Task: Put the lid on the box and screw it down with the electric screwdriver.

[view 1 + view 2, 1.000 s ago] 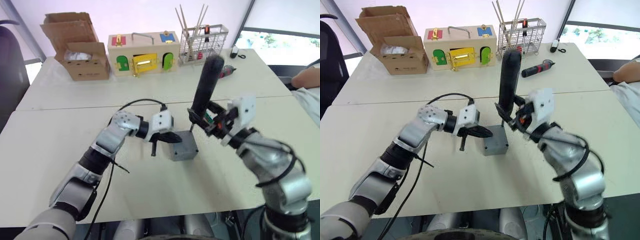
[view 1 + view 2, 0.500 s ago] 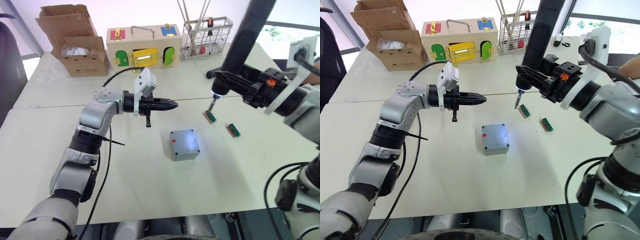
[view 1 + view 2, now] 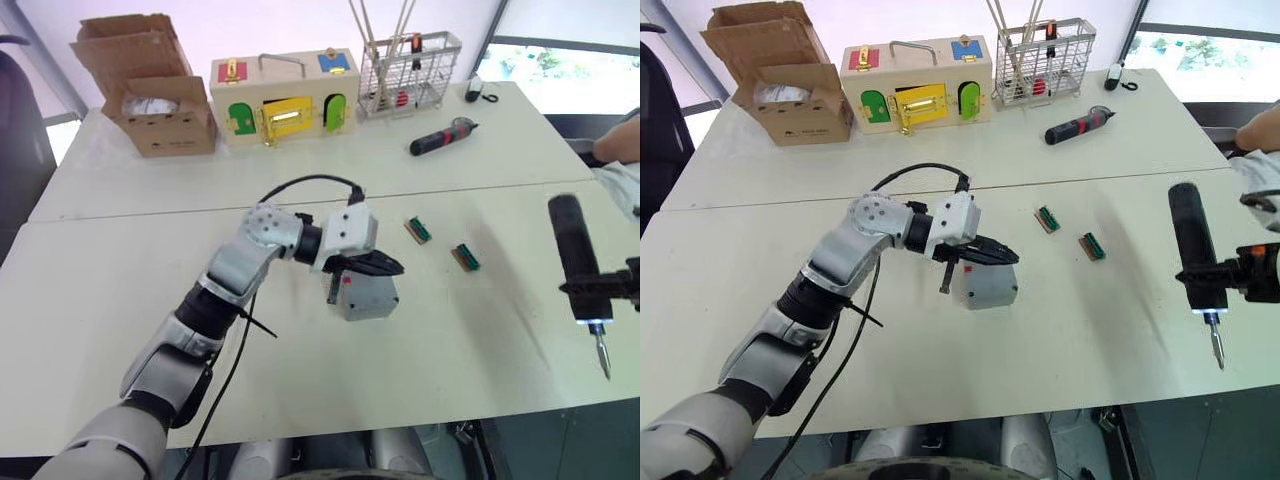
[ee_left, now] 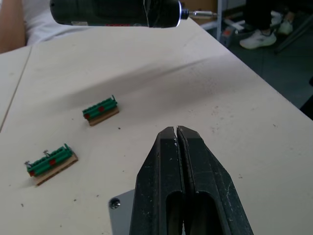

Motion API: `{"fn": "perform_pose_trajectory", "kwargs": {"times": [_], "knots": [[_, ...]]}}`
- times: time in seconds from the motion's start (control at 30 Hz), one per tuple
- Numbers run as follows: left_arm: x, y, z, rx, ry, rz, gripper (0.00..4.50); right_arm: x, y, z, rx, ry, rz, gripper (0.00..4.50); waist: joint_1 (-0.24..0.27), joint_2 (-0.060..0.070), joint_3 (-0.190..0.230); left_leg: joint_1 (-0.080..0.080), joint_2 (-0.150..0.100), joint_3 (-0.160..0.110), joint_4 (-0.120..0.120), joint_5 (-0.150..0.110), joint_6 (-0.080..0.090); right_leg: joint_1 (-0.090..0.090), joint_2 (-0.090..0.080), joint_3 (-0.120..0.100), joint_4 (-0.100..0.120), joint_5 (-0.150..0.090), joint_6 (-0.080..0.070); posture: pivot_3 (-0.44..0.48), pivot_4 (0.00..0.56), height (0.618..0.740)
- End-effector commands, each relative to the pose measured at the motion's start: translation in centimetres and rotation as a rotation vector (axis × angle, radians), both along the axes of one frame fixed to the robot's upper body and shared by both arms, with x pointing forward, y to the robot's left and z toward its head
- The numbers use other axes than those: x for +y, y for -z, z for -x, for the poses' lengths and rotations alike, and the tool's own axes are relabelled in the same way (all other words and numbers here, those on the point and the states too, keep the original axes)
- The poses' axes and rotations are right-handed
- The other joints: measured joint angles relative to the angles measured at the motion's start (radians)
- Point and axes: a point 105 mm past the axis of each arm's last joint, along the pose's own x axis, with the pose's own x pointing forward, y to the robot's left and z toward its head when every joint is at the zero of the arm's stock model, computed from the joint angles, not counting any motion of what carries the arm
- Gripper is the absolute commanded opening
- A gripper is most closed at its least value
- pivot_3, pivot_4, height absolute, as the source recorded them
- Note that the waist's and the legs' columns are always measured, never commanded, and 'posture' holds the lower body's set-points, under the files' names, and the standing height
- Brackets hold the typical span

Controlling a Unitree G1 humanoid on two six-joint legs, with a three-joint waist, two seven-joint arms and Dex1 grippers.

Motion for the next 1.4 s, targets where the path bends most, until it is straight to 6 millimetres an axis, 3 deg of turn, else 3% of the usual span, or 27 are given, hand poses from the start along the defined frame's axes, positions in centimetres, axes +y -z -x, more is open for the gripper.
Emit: {"fn": "perform_pose_trajectory", "kwargs": {"times": [0.03, 0.23, 0.5, 0.57, 0.73, 0.9, 1.0, 1.13, 1.23, 1.3, 1.4], "knots": [[-0.2, -0.8, 1.1, -0.090, 0.018, 0.001, 0.00, -1.1, -0.9, -0.7, -0.010, 0.003, 0.043, 1.93, -0.002, 0.002, 0.000, 0.000, 0.001, 0.000, 0.000, 0.002, -0.003, 0.000, 0.001, 0.000, 0.000, 0.000, 0.000, 0.000, 0.150, 0.737], [-0.3, -0.9, 2.6, -0.070, 0.006, 0.023, 0.00, -0.7, 1.1, -2.5, 0.073, 0.058, -0.026, 1.93, 0.005, 0.002, 0.000, -0.002, 0.001, -0.001, -0.002, 0.002, -0.005, -0.003, 0.001, 0.000, -0.002, 0.000, 0.000, 0.000, 0.150, 0.737], [-0.1, -0.5, 2.5, -0.066, -0.033, 0.003, 0.00, -1.2, 3.4, -4.0, 0.131, 0.088, -0.005, 1.93, 0.040, 0.003, 0.000, -0.003, -0.001, -0.002, -0.001, 0.003, -0.006, -0.002, -0.001, -0.001, -0.002, 0.000, 0.000, 0.000, 0.150, 0.737], [0.2, -0.2, 2.4, -0.068, -0.041, -0.016, 0.00, -1.1, 3.7, -4.3, 0.137, 0.082, -0.003, 2.93, 0.039, 0.004, 0.000, -0.003, -0.001, -0.002, -0.001, 0.003, -0.006, -0.003, -0.001, -0.001, -0.002, 0.000, 0.000, 0.000, 0.150, 0.737], [0.9, -0.2, 1.8, -0.066, -0.069, -0.026, 0.00, -1.6, 4.1, -4.6, 0.139, 0.059, 0.034, 4.47, 0.040, 0.003, 0.000, -0.003, -0.001, -0.002, -0.001, 0.003, -0.007, -0.002, 0.000, -0.002, -0.002, 0.000, 0.000, 0.000, 0.150, 0.737], [2.2, -0.3, 0.2, -0.062, -0.135, -0.036, 0.00, -1.8, 4.2, -5.2, 0.114, 0.043, 0.071, 4.49, 0.040, 0.003, 0.000, -0.003, -0.001, -0.002, 0.000, 0.003, -0.007, -0.001, 0.000, -0.002, -0.002, 0.000, 0.000, 0.000, 0.150, 0.737], [4.6, -1.6, -2.5, -0.037, -0.256, 0.003, 0.00, -2.1, 2.2, -6.5, 0.006, 0.043, 0.099, 4.49, 0.031, 0.003, 0.000, -0.002, -0.001, -0.002, 0.002, 0.003, -0.007, -0.001, 0.000, -0.002, -0.001, 0.000, 0.000, 0.000, 0.150, 0.737], [7.3, -2.2, -4.0, -0.010, -0.338, 0.010, 0.00, -1.1, -0.9, -7.5, -0.119, -0.013, 0.105, 4.49, 0.024, 0.003, 0.000, -0.002, -0.001, -0.003, 0.001, 0.003, -0.007, -0.002, 0.000, -0.002, 0.000, 0.000, 0.000, 0.000, 0.150, 0.737], [9.0, -1.9, -4.5, 0.010, -0.380, -0.012, 0.00, 0.0, -3.2, -8.1, -0.211, -0.033, 0.113, 4.49, 0.023, 0.003, 0.000, -0.002, -0.001, -0.003, -0.002, 0.003, -0.007, -0.003, 0.000, -0.003, -0.001, 0.000, 0.000, 0.000, 0.150, 0.737], [10.0, -1.0, -4.4, 0.037, -0.398, -0.049, 0.00, 1.6, -5.5, -8.5, -0.297, -0.059, 0.099, 4.49, 0.023, 0.004, 0.000, -0.003, -0.001, -0.003, -0.002, 0.003, -0.007, -0.004, 0.000, -0.004, -0.001, 0.000, 0.000, 0.000, 0.150, 0.737], [10.5, 0.3, -3.7, 0.084, -0.388, -0.086, 0.00, 4.0, -7.0, -8.3, -0.373, -0.136, 0.066, 4.49, 0.026, 0.004, 0.000, -0.003, -0.001, -0.003, -0.002, 0.003, -0.007, -0.004, 0.000, -0.004, 0.000, 0.000, 0.000, 0.000, 0.150, 0.737]]}}
